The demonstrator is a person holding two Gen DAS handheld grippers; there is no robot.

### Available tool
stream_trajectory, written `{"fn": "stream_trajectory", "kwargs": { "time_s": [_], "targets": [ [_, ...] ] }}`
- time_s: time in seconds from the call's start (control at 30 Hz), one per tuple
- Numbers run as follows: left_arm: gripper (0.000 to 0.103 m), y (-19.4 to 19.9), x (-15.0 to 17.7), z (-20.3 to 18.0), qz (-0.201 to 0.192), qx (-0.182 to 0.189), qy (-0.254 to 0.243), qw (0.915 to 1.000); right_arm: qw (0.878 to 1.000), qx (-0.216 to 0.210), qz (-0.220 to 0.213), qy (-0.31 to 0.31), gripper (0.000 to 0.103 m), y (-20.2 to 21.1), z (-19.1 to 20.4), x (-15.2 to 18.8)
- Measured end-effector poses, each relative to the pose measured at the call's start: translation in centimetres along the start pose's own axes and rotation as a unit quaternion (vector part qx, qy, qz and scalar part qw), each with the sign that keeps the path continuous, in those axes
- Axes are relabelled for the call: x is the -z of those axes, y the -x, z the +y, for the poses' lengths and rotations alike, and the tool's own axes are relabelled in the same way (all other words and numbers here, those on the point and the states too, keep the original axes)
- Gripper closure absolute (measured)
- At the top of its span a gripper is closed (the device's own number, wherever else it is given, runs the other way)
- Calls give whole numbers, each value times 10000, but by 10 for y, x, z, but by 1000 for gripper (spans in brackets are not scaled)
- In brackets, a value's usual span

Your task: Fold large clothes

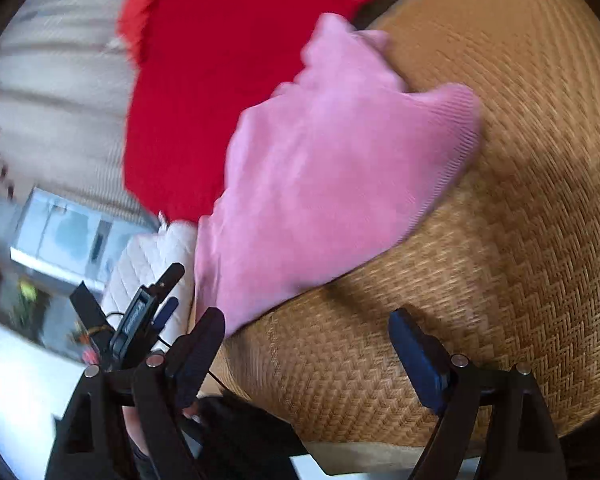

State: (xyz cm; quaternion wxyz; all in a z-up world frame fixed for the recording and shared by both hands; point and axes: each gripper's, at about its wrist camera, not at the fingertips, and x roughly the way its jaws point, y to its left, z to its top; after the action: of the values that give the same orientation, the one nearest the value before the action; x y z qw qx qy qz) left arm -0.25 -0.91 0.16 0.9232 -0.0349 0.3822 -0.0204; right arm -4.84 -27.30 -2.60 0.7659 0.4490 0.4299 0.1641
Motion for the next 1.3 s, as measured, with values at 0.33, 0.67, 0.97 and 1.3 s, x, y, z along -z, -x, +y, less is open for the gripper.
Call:
{"fn": "stream_trajectory", "kwargs": {
  "time_s": [0.33, 0.67, 0.97, 1.3],
  "targets": [
    [1, -46, 5, -26, 280, 426, -80, 9987, 9958, 84, -710, -573, 16, 3, -7, -45],
    [0, -53, 3, -21, 387, 739, -155, 9964, 9932, 763, -871, -102, 14, -21, 19, -47],
    [0, -46, 7, -20, 352, 721, -192, 9966, 9898, 1057, -952, 17, 13, -35, 29, -50],
    [0, -19, -2, -3, -188, 944, 266, 9950, 9867, 1326, -912, 224, 13, -42, 35, -53]
  ]
}}
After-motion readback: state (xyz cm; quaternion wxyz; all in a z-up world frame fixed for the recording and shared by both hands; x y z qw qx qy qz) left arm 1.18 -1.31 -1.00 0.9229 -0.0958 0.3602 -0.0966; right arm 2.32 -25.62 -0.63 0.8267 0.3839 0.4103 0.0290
